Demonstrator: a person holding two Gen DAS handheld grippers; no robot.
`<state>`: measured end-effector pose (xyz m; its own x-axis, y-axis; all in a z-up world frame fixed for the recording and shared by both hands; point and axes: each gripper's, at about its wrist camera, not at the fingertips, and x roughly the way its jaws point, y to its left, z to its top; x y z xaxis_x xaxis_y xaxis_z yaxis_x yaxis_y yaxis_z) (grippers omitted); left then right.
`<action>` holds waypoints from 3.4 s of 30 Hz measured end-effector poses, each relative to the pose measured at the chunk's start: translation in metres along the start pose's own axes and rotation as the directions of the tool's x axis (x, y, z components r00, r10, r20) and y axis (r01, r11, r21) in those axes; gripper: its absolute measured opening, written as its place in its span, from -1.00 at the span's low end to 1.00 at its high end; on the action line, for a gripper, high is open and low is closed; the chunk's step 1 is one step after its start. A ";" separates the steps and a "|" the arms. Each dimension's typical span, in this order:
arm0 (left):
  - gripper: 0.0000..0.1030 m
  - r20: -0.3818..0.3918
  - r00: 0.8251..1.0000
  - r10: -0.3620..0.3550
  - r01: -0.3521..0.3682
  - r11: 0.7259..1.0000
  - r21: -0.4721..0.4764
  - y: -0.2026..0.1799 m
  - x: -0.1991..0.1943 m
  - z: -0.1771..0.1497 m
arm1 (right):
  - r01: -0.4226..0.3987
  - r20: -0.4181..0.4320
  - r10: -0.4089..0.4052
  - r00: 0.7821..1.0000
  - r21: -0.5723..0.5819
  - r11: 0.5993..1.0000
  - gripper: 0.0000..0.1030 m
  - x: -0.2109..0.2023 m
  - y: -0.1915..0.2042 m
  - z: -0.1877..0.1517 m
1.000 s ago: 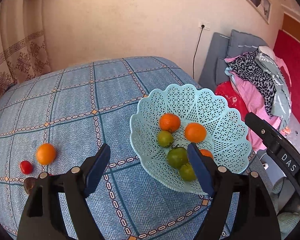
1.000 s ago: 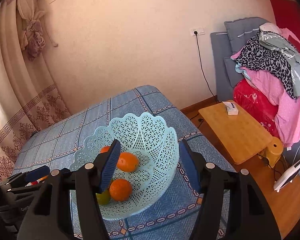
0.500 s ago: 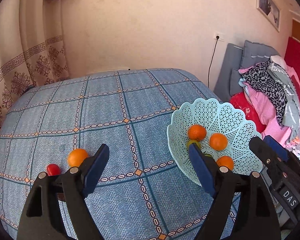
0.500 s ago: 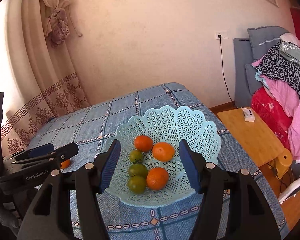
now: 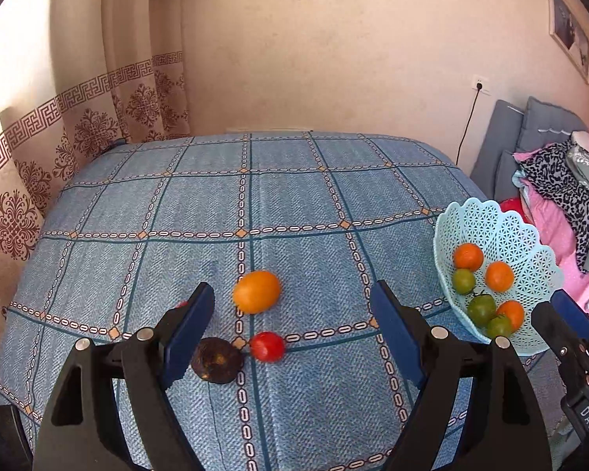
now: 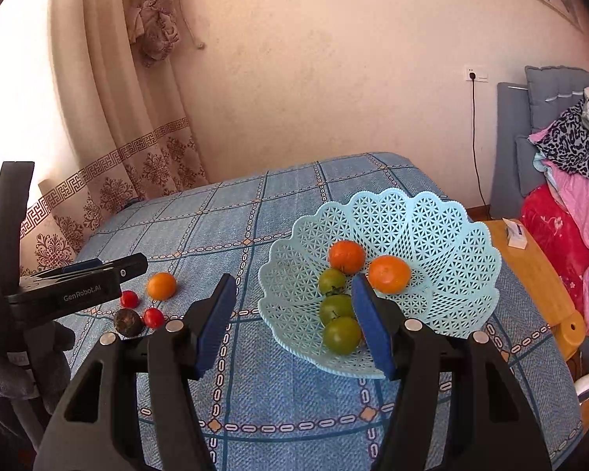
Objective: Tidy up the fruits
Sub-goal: 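Withdraw both open tools from the basket toward the remaining fruit, then grasp the dark avocado with the left tool while the right tool approaches a red tomato, then grasp the red cherry tomato with the right tool while the left tool holds the avocado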
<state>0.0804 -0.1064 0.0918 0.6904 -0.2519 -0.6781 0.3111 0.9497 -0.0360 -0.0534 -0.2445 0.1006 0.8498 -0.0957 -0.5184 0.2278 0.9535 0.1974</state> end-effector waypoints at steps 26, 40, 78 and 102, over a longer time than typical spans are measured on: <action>0.32 -0.126 0.991 0.039 -0.054 0.992 -0.117 0.074 0.042 -0.047 | -0.106 -0.130 0.092 0.987 -0.100 0.989 0.24 0.028 0.071 -0.024; -0.04 -0.131 0.991 -0.030 0.014 0.993 -0.121 0.074 0.052 -0.052 | -0.150 -0.208 0.128 0.970 -0.094 0.984 0.24 0.049 0.085 -0.030; -0.48 -0.027 0.999 0.025 -0.029 0.984 -0.178 0.100 0.013 -0.052 | -0.259 -0.412 0.168 0.896 -0.175 0.950 0.00 0.142 0.139 -0.036; -0.48 -0.022 0.999 0.041 -0.045 0.972 -0.231 0.112 0.012 -0.053 | -0.286 -0.419 0.191 0.888 -0.178 0.941 -0.46 0.153 0.158 -0.037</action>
<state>0.0893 0.0068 0.0408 0.6879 -0.2086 -0.6952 0.1204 0.9773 -0.1741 0.0948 -0.0979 0.0217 0.5989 0.2164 -0.7711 -0.1133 0.9760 0.1859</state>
